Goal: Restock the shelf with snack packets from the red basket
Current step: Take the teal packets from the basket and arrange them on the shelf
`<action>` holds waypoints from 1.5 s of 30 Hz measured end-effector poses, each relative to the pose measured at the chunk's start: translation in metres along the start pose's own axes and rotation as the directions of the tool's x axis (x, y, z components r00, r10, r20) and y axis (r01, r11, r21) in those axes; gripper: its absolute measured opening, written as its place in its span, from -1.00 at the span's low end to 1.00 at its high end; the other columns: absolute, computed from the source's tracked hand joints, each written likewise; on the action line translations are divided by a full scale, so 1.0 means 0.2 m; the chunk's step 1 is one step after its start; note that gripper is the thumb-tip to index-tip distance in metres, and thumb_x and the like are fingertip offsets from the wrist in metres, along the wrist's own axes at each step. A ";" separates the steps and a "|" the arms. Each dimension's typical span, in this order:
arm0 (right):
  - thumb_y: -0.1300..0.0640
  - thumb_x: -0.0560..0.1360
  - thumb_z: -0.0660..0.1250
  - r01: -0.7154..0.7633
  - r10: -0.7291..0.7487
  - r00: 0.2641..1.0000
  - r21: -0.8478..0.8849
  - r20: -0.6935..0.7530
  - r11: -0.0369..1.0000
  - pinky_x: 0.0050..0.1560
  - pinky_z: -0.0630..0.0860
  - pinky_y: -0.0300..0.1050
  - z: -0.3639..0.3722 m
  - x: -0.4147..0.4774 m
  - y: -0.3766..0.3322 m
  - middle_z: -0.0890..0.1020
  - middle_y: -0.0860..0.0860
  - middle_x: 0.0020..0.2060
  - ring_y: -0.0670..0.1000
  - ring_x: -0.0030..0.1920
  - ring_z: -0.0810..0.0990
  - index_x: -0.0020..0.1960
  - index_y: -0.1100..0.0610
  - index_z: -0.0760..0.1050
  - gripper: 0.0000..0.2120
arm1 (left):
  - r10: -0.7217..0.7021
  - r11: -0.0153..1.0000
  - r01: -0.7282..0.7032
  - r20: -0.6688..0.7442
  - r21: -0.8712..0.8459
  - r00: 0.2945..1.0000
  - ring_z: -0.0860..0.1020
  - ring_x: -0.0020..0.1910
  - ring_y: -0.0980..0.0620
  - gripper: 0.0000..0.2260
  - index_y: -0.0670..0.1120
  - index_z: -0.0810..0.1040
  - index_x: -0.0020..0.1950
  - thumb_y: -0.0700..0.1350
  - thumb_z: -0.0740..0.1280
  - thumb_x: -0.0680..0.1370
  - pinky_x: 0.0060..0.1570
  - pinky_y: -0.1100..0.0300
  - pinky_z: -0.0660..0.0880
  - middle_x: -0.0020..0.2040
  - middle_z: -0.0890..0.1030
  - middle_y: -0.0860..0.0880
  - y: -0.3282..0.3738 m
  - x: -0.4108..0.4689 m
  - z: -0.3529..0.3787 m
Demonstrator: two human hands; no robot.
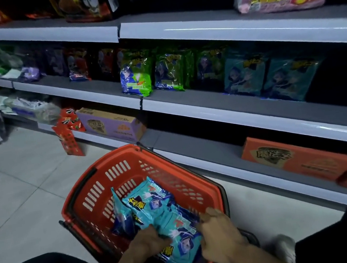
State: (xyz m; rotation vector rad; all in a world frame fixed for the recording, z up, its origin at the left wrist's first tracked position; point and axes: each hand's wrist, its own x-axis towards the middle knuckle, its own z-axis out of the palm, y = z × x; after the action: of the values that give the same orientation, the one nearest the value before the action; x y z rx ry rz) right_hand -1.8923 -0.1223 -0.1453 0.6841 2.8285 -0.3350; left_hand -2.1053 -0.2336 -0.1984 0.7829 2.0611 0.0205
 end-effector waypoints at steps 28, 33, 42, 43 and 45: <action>0.05 0.36 0.22 -0.240 0.266 0.955 -0.185 0.130 0.953 0.38 0.41 -0.04 -0.06 -0.72 0.85 0.68 0.00 0.01 0.07 0.25 0.45 -0.01 0.09 0.66 -0.68 | 0.282 0.959 -0.283 -0.105 0.005 0.954 0.64 -0.24 0.09 -0.75 0.00 0.60 -0.05 0.01 0.62 0.43 -0.36 0.20 0.56 -0.20 0.64 0.08 0.89 -0.09 0.35; 0.06 0.43 0.24 -0.322 0.355 0.921 -0.197 0.162 0.926 0.40 0.39 -0.04 -0.07 -0.82 0.85 0.66 0.02 0.13 0.09 0.33 0.42 0.10 0.11 0.64 -0.67 | 0.209 0.909 -0.203 -0.021 -0.365 0.978 0.66 0.08 -0.02 -0.28 -0.16 0.50 0.45 -0.19 0.69 0.34 -0.14 0.03 0.71 0.31 0.59 -0.02 0.89 -0.12 0.32; 0.11 0.53 0.31 -0.504 0.517 0.847 0.118 -0.127 0.855 0.15 0.58 0.02 -0.31 -0.77 0.74 0.57 0.06 0.23 0.13 0.29 0.53 0.37 0.04 0.50 -0.60 | 0.537 0.839 -0.537 -0.296 0.087 0.790 0.66 -0.25 0.09 -0.61 0.01 0.66 0.16 0.07 0.64 0.40 -0.12 0.10 0.64 -0.13 0.71 0.01 1.03 -0.46 -0.01; 0.09 0.55 0.34 -0.484 0.510 0.843 0.171 -0.172 0.858 0.18 0.57 0.03 -0.34 -0.78 0.72 0.55 0.04 0.26 0.12 0.33 0.50 0.42 0.03 0.47 -0.56 | 0.583 0.805 -0.583 -0.328 0.109 0.743 0.67 -0.21 0.10 -0.66 0.04 0.66 0.11 0.06 0.63 0.41 -0.10 0.04 0.67 -0.13 0.71 0.05 1.05 -0.49 -0.03; 0.02 0.56 0.41 -0.409 0.462 0.847 0.234 -0.263 0.882 0.25 0.54 0.01 -0.40 -0.80 0.69 0.50 0.02 0.33 0.10 0.37 0.46 0.53 0.02 0.36 -0.43 | 0.650 0.747 -0.645 -0.379 0.161 0.659 0.67 -0.01 0.10 -0.65 0.11 0.63 0.19 0.06 0.60 0.45 0.01 -0.02 0.66 0.03 0.70 0.12 1.08 -0.55 -0.07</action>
State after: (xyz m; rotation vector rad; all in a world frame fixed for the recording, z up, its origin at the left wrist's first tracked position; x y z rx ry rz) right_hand -1.7001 -0.0495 -0.0518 1.5119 2.8225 -0.4180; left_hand -1.9601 -0.1166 -0.0442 1.6116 2.0411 0.6314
